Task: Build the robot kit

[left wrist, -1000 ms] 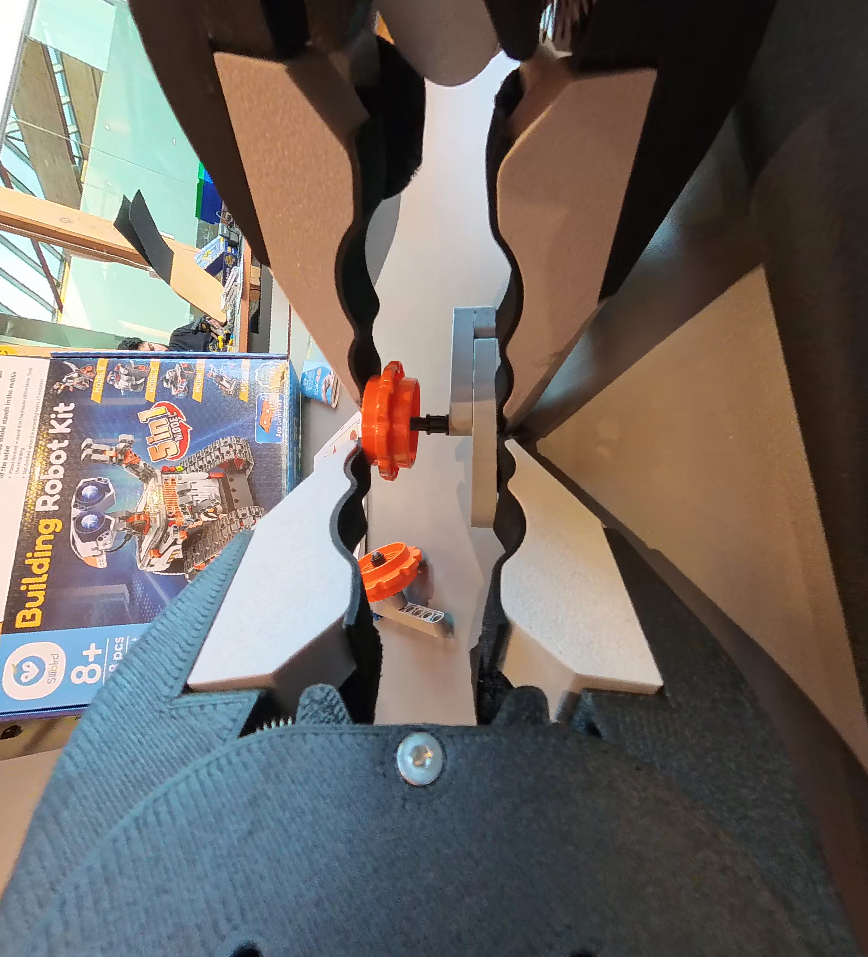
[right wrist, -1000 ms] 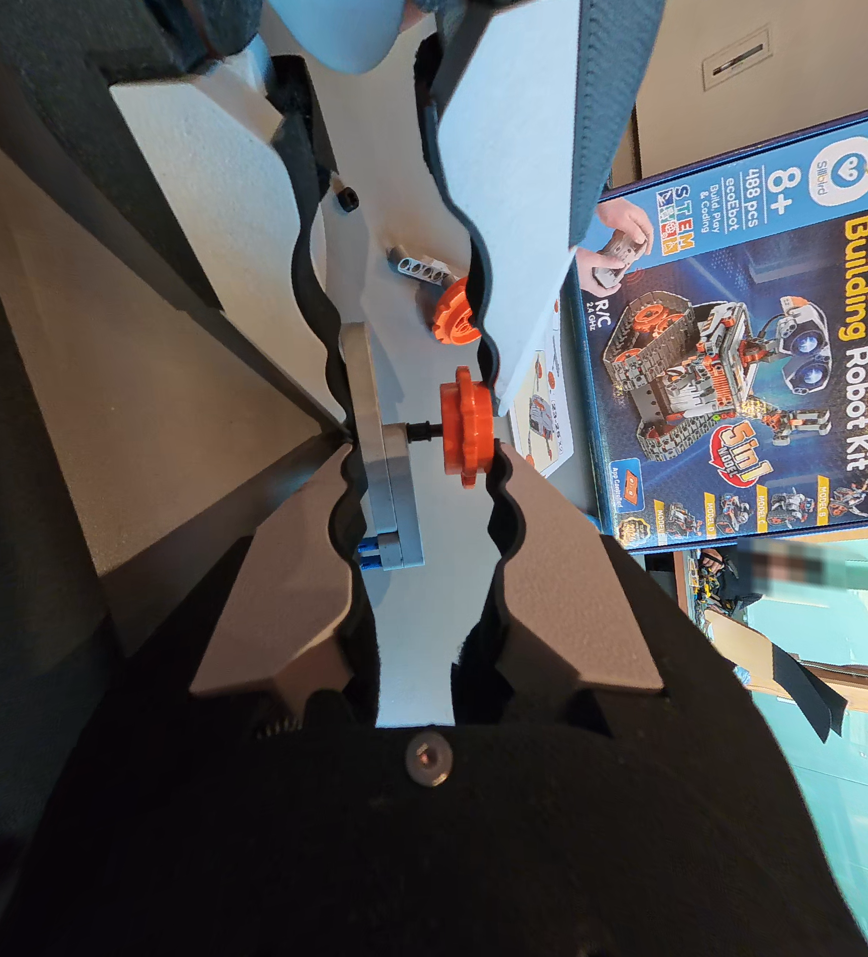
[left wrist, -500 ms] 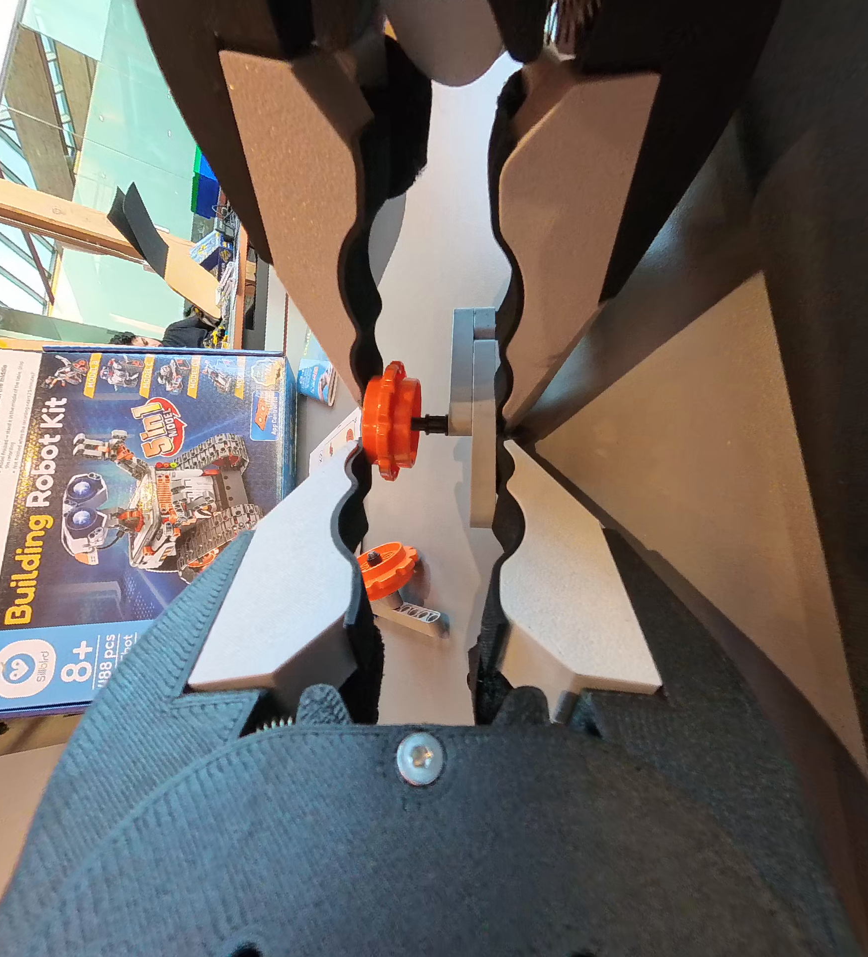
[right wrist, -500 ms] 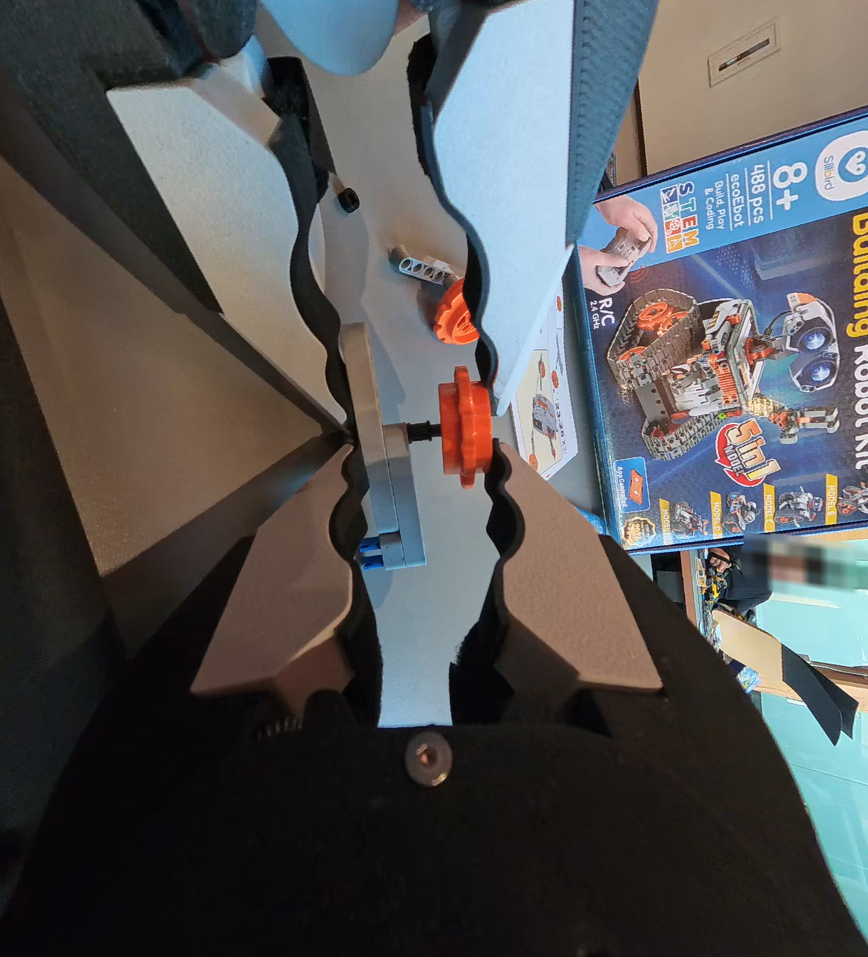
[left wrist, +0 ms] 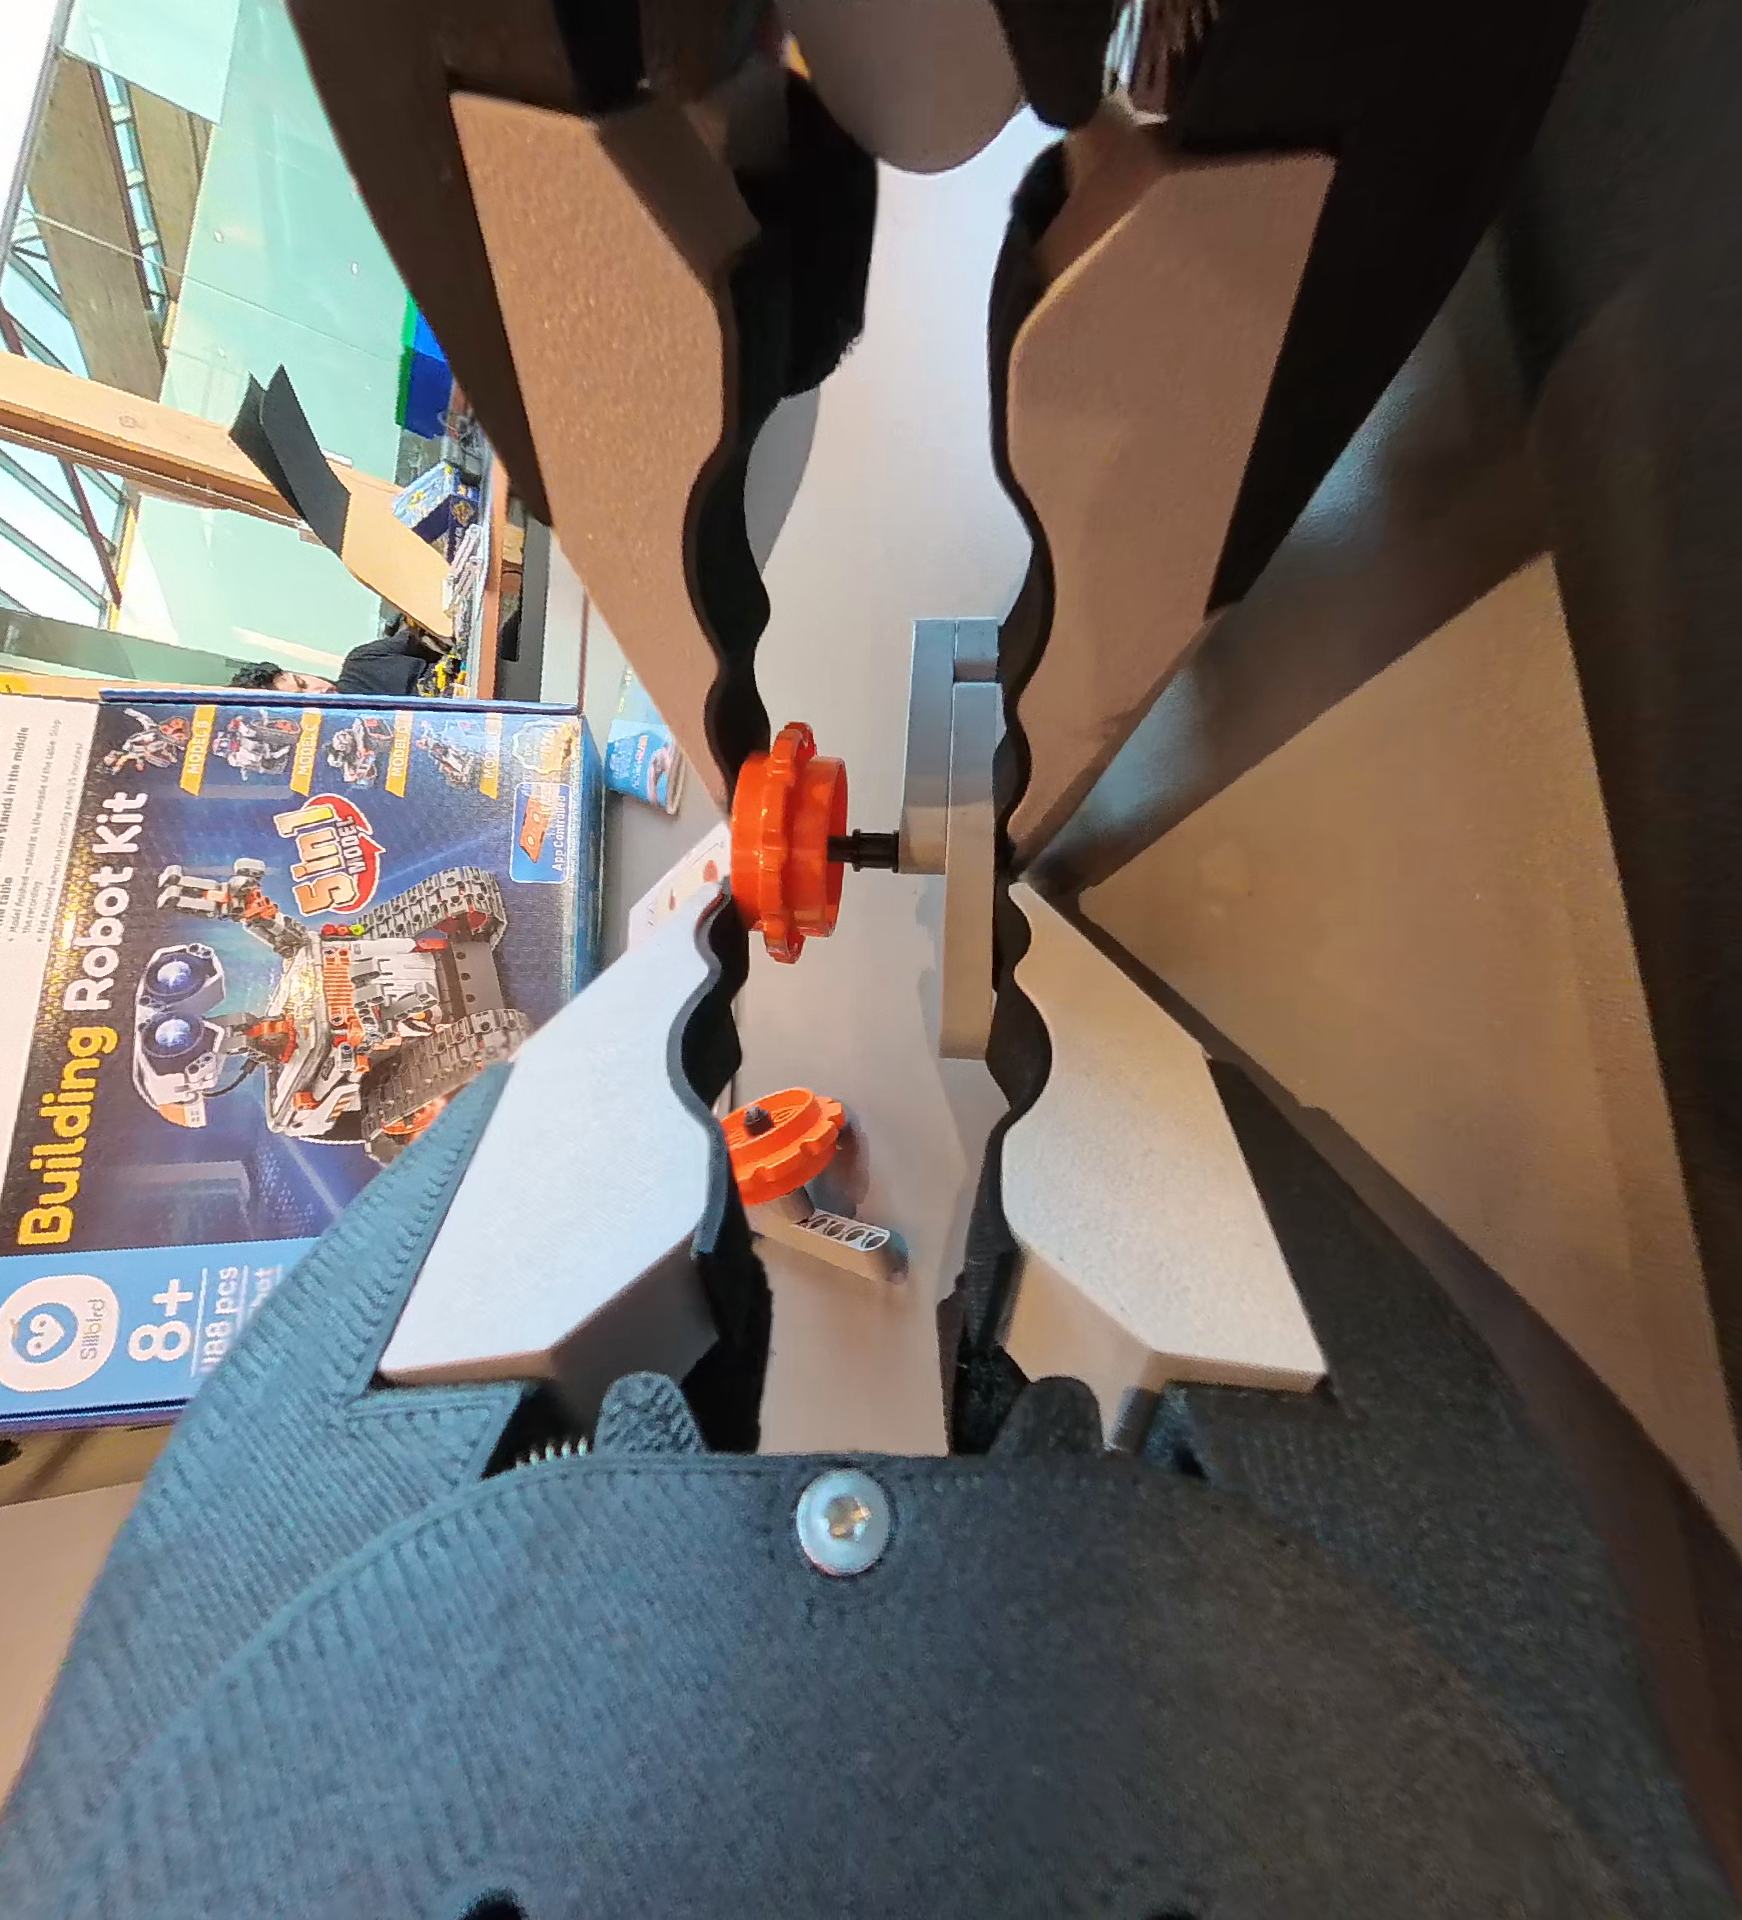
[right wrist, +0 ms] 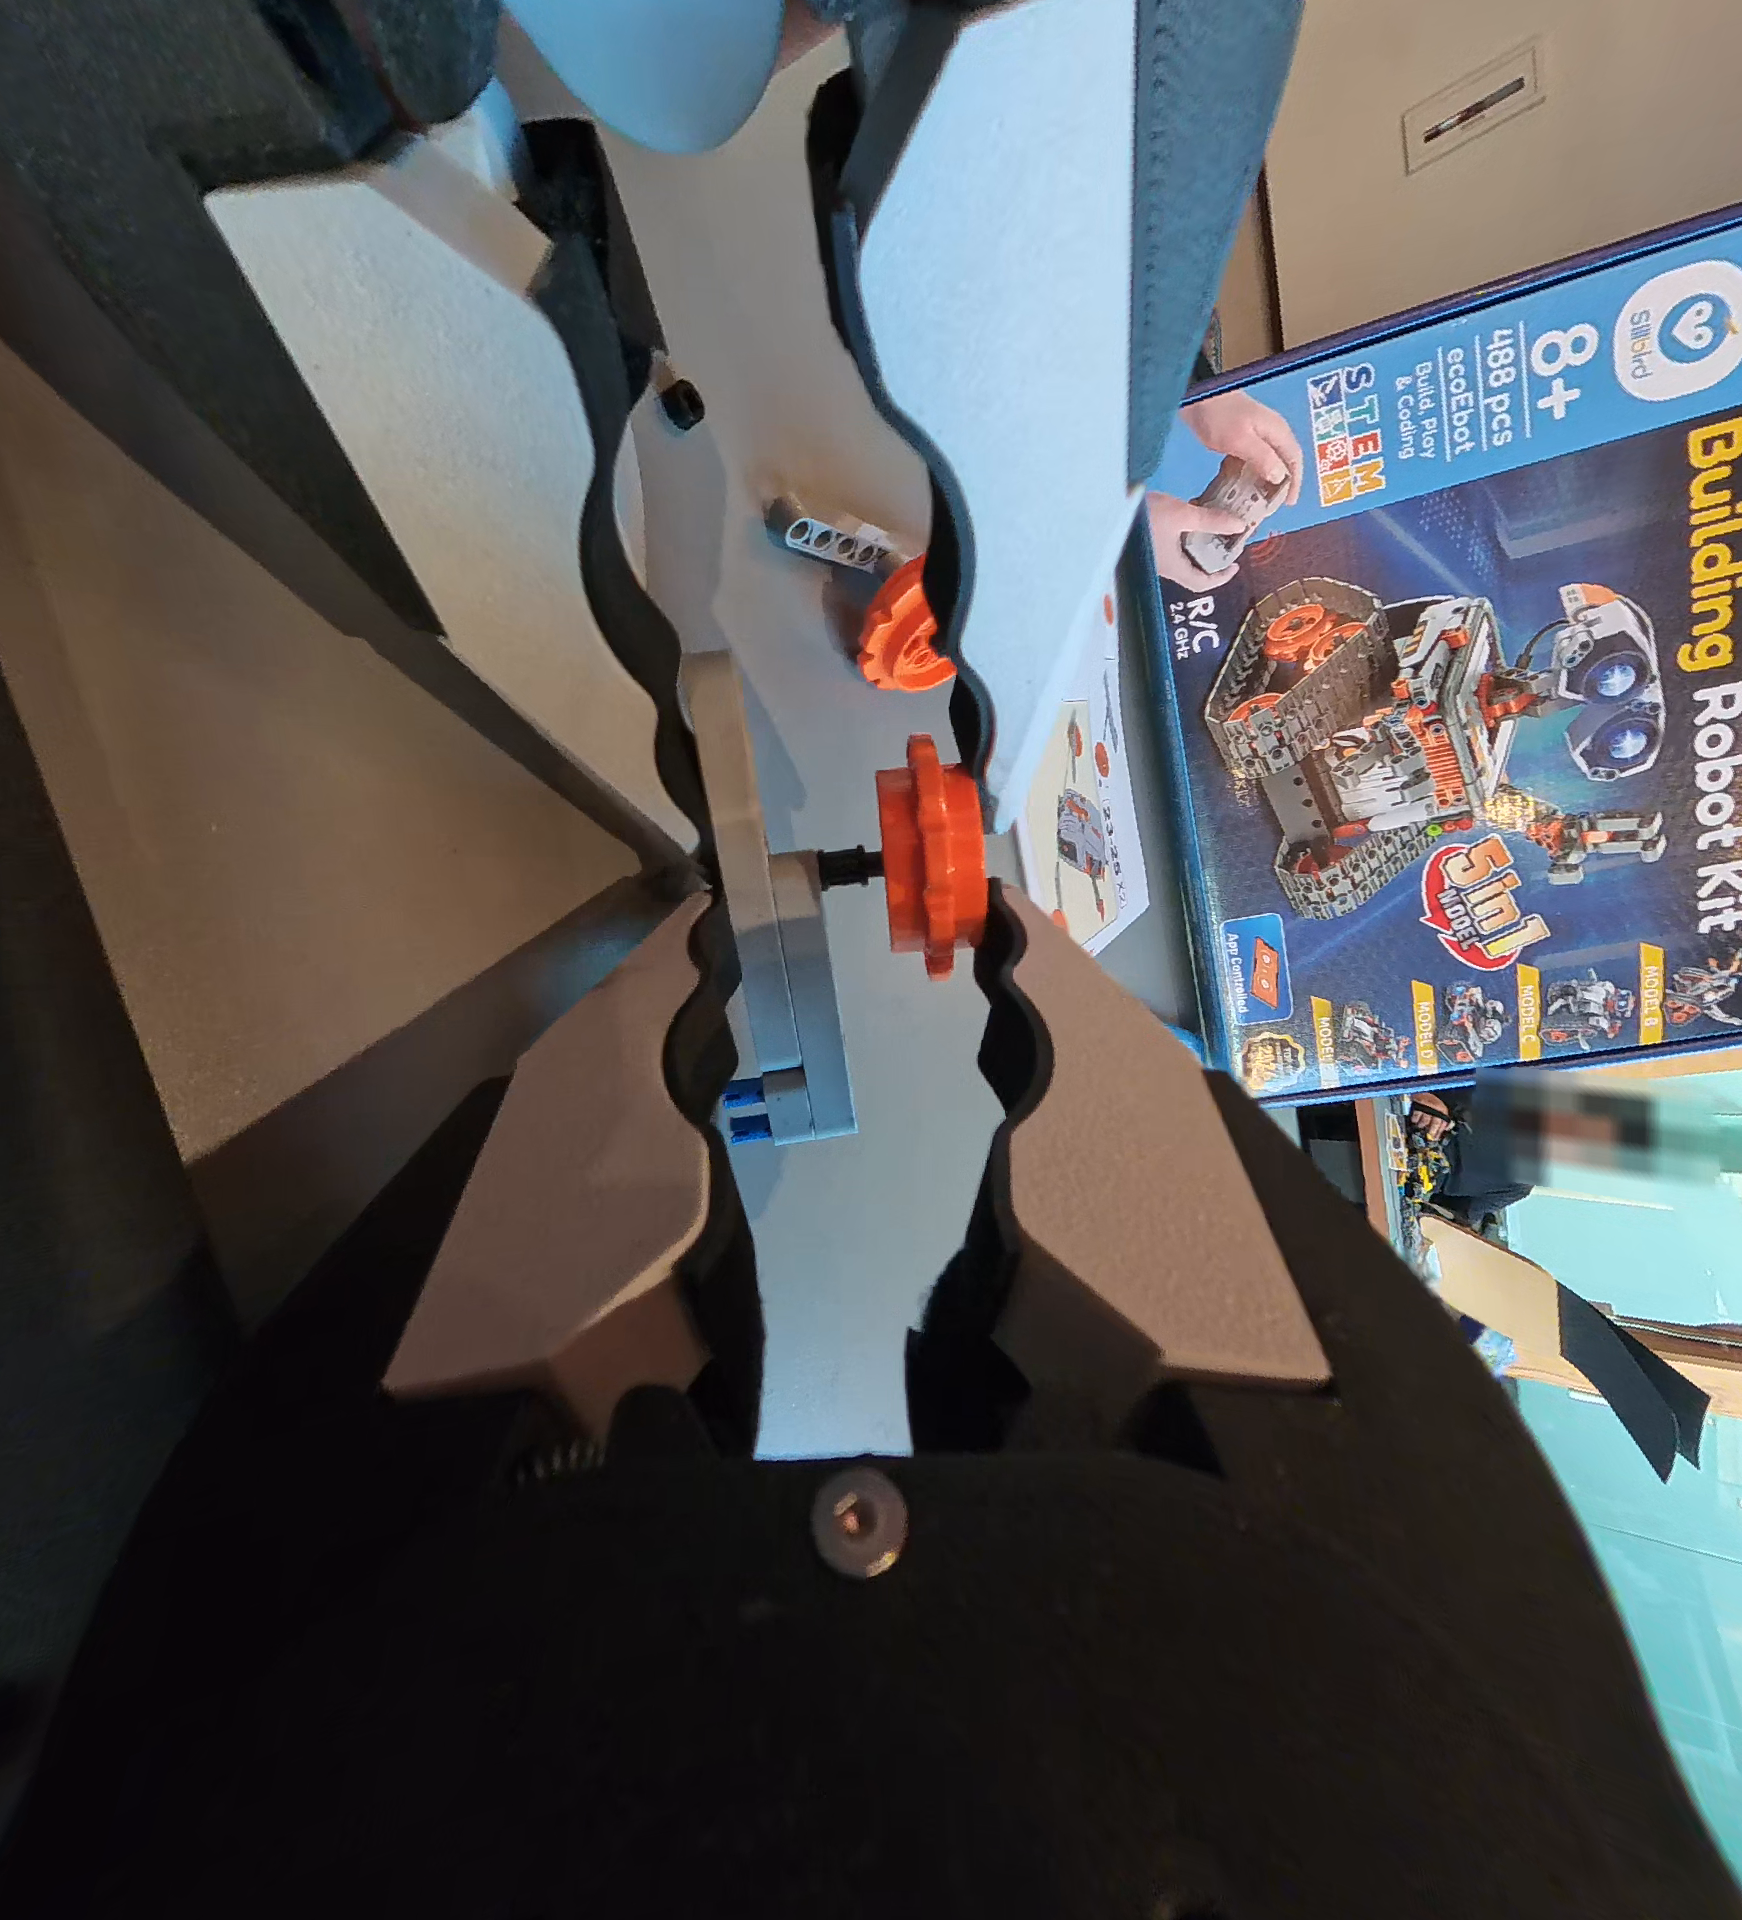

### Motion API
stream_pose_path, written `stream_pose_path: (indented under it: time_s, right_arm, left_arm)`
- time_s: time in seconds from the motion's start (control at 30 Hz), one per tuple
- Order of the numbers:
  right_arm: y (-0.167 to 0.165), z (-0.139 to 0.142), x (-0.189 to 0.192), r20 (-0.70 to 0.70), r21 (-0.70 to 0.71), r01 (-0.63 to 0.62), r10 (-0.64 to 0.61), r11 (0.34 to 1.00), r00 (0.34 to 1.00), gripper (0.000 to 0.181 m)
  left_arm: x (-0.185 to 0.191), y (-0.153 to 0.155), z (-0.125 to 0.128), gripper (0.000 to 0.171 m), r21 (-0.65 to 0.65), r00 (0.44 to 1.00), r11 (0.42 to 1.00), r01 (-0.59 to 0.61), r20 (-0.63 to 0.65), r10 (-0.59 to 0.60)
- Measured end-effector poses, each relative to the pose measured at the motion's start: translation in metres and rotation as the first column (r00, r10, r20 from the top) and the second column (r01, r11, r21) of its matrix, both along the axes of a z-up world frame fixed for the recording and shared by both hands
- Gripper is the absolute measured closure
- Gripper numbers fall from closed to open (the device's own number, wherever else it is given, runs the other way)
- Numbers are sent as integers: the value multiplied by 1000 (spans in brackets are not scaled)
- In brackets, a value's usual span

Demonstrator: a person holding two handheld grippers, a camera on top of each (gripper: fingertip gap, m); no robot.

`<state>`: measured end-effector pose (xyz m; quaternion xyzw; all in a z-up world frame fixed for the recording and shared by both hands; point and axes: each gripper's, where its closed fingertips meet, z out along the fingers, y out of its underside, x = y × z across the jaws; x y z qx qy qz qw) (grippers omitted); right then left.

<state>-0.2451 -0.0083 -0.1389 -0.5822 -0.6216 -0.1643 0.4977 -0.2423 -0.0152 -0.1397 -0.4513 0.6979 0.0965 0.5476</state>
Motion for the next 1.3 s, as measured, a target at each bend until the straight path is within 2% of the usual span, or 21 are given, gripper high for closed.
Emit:
stream_pose_path:
  time_s: [0.03, 0.13, 0.37, 0.5, 0.67, 0.87, 1.0, 1.3]
  right_arm:
    - [1, 3, 0, 4, 32, 2, -2, 999, 1000, 136]
    - [4, 21, 0, 26, 199, -5, 0, 980, 1000, 135]
    - [0, 39, -4, 78, 367, -43, 15, 929, 997, 135]
    - [-1, 45, -4, 94, 427, -55, 16, 903, 995, 135]
    - [-1, 46, -6, 88, 430, -58, 22, 901, 996, 135]
    - [1, 39, -6, 69, 370, -57, 33, 927, 997, 134]
    - [3, 33, -5, 37, 319, -42, 32, 947, 999, 135]
    - [4, 26, -7, 60, 307, -56, 39, 950, 997, 134]
  left_arm:
    - [0, 1, 3, 125, 23, 1000, 1000, 0, 3, 0]
    - [0, 2, 21, 125, 207, 1000, 978, 7, 10, -10]
    - [-2, -3, 37, 125, 364, 998, 930, 44, 14, -53]
    - [-3, -3, 43, 125, 376, 998, 926, 39, 37, -57]
    - [-4, -2, 44, 125, 333, 996, 942, 37, 59, -60]
    - [-5, -1, 37, 126, 294, 998, 955, 37, 37, -50]
    - [-4, -2, 33, 126, 344, 998, 937, 58, -9, -58]
    - [-4, -2, 27, 126, 338, 998, 939, 66, -37, -56]
